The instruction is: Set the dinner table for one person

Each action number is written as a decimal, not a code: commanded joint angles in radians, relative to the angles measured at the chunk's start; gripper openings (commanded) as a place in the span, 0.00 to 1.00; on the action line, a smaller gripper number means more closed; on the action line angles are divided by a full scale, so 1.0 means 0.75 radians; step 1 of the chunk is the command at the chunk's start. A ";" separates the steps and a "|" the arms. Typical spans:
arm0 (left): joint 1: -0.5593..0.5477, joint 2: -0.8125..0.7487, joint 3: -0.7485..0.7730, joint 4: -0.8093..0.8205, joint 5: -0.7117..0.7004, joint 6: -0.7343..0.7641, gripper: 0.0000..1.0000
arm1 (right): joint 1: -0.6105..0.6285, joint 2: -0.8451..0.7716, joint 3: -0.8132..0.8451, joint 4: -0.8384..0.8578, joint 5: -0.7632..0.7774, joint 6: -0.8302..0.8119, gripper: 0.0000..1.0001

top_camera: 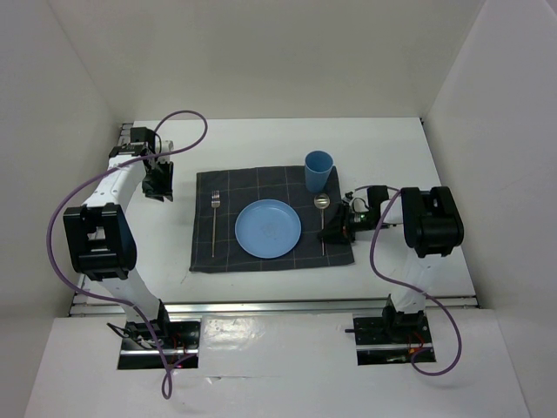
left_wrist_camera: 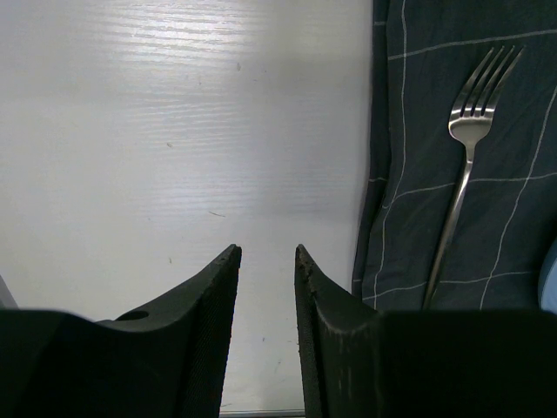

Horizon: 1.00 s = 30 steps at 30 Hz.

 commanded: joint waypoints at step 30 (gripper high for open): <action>-0.001 0.018 0.045 -0.042 0.064 0.039 0.39 | 0.213 -0.344 0.210 -0.434 0.843 -0.004 0.45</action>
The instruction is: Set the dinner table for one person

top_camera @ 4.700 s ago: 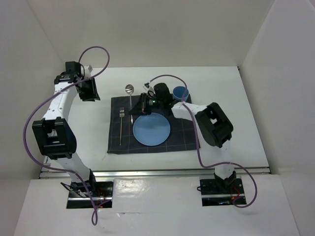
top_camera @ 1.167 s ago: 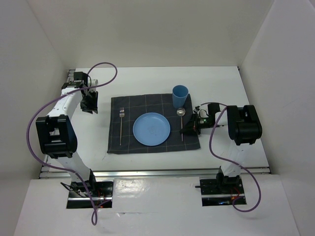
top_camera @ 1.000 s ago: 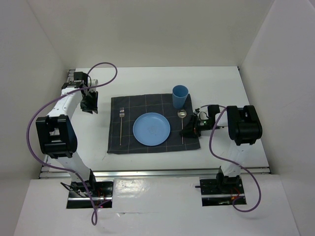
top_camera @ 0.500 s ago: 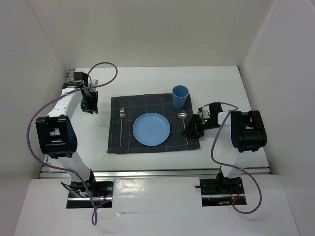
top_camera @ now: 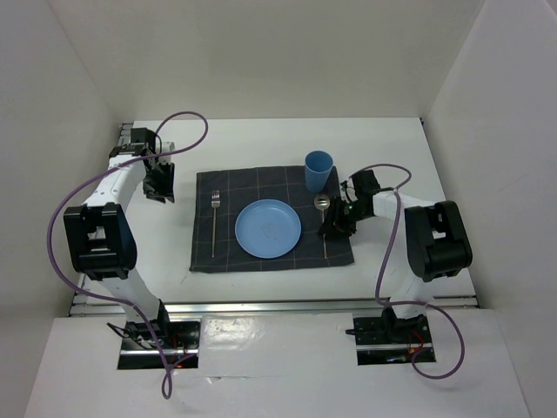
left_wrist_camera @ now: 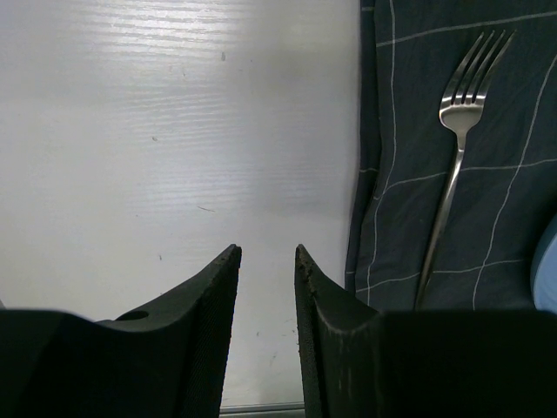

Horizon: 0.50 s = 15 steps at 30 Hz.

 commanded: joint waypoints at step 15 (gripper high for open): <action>-0.001 0.015 0.018 -0.021 0.029 0.033 0.39 | 0.116 -0.071 0.138 -0.035 0.362 0.007 0.34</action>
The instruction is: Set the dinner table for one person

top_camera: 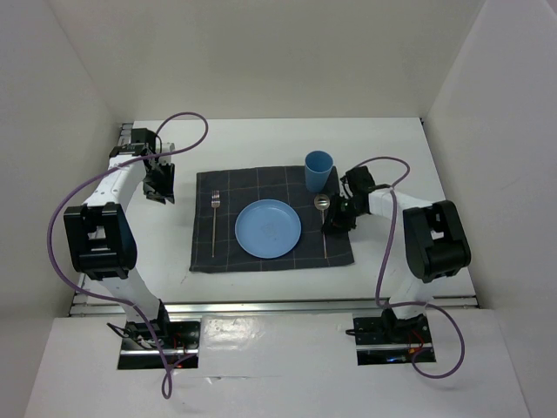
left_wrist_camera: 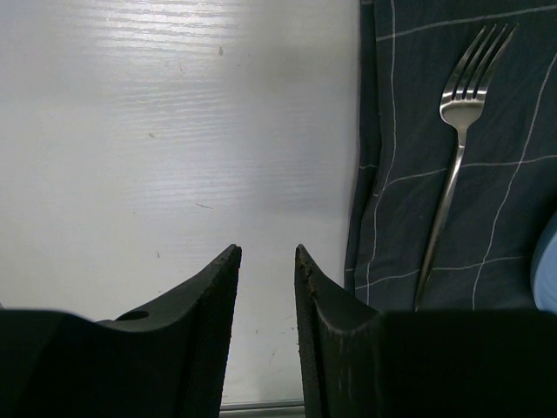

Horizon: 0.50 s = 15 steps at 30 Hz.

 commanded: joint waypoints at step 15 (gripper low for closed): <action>-0.002 0.009 0.022 0.010 -0.004 0.186 0.38 | -0.095 -0.467 -0.071 -0.250 0.400 0.050 0.64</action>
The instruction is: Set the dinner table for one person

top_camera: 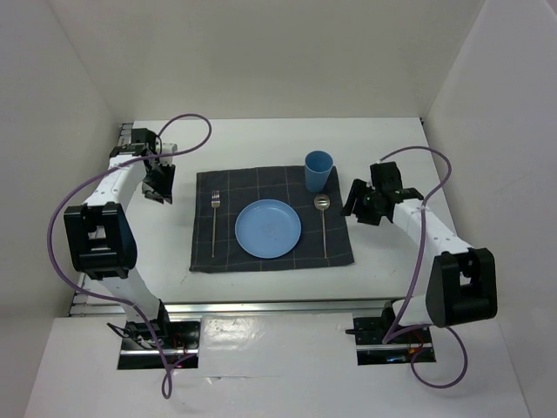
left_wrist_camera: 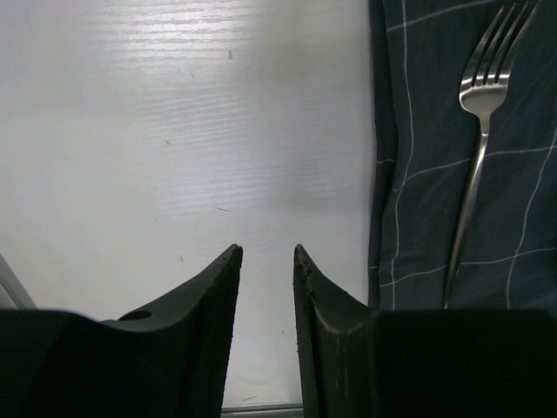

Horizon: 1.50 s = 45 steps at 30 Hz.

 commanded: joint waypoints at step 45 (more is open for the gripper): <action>-0.031 -0.924 -0.468 -0.238 -0.198 0.115 0.39 | 0.005 -0.829 0.269 -0.827 0.277 0.296 1.00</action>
